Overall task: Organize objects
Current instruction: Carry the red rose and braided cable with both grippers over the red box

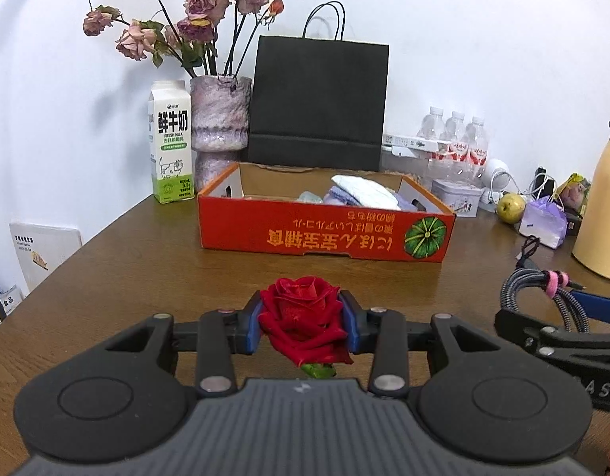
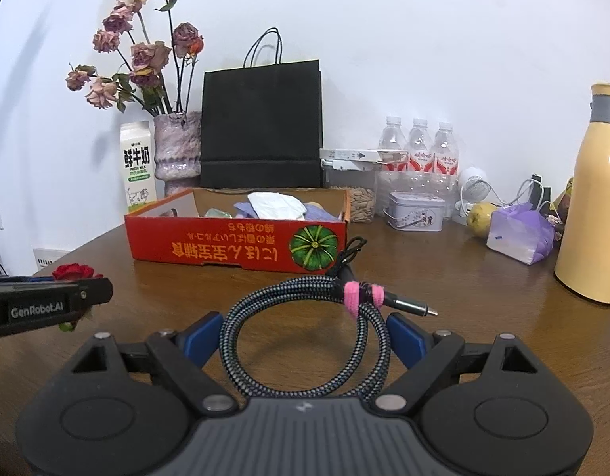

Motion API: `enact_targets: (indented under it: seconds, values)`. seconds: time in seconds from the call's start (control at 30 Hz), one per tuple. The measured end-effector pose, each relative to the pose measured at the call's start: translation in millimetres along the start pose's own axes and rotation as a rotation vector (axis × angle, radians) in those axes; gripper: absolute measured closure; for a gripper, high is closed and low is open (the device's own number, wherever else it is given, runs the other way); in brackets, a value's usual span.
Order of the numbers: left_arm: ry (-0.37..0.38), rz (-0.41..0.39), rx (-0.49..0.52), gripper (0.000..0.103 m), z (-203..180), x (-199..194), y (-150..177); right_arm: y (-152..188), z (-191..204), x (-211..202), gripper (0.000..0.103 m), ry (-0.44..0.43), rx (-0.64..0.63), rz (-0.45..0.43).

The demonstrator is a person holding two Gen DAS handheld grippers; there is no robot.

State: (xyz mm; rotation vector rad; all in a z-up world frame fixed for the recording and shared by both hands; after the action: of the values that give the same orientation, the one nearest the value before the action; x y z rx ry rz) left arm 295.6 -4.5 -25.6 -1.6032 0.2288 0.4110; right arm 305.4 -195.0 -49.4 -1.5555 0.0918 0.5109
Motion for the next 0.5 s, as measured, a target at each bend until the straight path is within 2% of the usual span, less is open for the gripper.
enact_targets:
  seconds: [0.5]
  values:
    - [0.002, -0.03, 0.0, 0.064, 1, 16, -44, -35, 11, 23, 0.015, -0.03, -0.006, -0.031]
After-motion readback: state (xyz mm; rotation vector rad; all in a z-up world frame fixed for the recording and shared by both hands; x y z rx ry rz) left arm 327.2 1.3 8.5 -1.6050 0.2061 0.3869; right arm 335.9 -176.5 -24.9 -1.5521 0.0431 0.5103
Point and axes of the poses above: each gripper's, at about its wrist camera, not at the fingertips, and x roughly the way its jaws point, z to its left, y to its underside, the point moved 2 cm from there along x, roughly the way its jaws point, and after that the axes turned 3 degrees about -y, right-handed, at the moved point
